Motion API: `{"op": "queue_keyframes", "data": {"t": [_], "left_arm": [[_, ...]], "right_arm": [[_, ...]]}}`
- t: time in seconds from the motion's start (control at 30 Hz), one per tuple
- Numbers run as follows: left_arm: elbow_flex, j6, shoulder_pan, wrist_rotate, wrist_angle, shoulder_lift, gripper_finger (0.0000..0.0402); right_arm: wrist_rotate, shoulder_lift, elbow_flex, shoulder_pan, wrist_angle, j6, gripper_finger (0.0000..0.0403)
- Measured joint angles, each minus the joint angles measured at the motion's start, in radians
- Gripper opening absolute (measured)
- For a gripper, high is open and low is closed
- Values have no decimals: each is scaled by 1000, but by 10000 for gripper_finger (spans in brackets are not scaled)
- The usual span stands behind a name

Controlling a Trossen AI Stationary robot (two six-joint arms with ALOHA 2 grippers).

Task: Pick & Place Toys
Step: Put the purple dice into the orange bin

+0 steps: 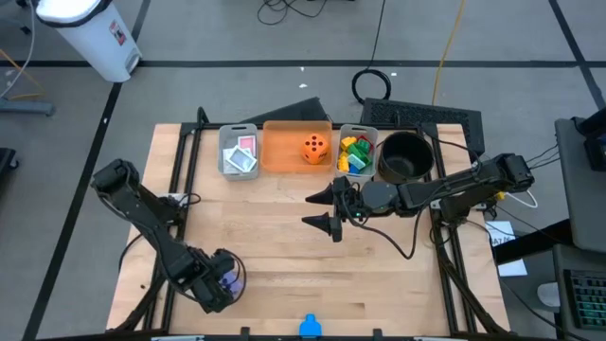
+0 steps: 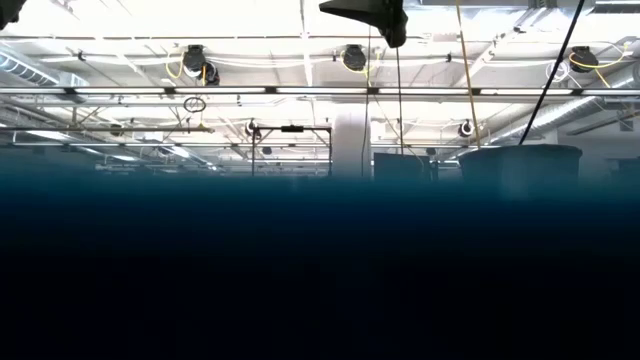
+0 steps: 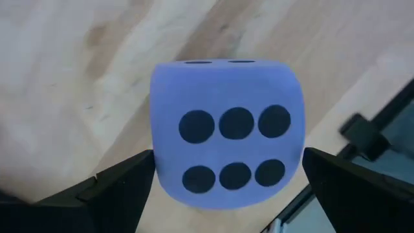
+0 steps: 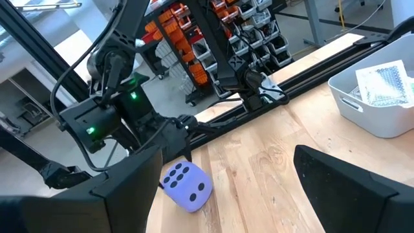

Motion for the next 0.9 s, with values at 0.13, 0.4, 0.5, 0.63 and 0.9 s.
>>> {"op": "queue_keyframes", "data": {"t": [0.13, 0.4, 0.5, 0.63, 0.9], "left_arm": [[-36, -8, 7, 10, 42, -2, 397], [-78, -1, 15, 49, 64, -5, 397], [-78, 13, 23, 49, 62, -4, 397], [-79, 17, 23, 49, 62, -3, 397], [-80, 109, 23, 48, 64, -2, 397]], "right_arm": [[0, 0, 0, 0, -7, 0, 341], [0, 0, 0, 0, -15, -1, 341], [0, 0, 0, 0, -24, -1, 341], [0, 0, 0, 0, -37, -3, 341], [0, 0, 0, 0, -41, -8, 341]]}}
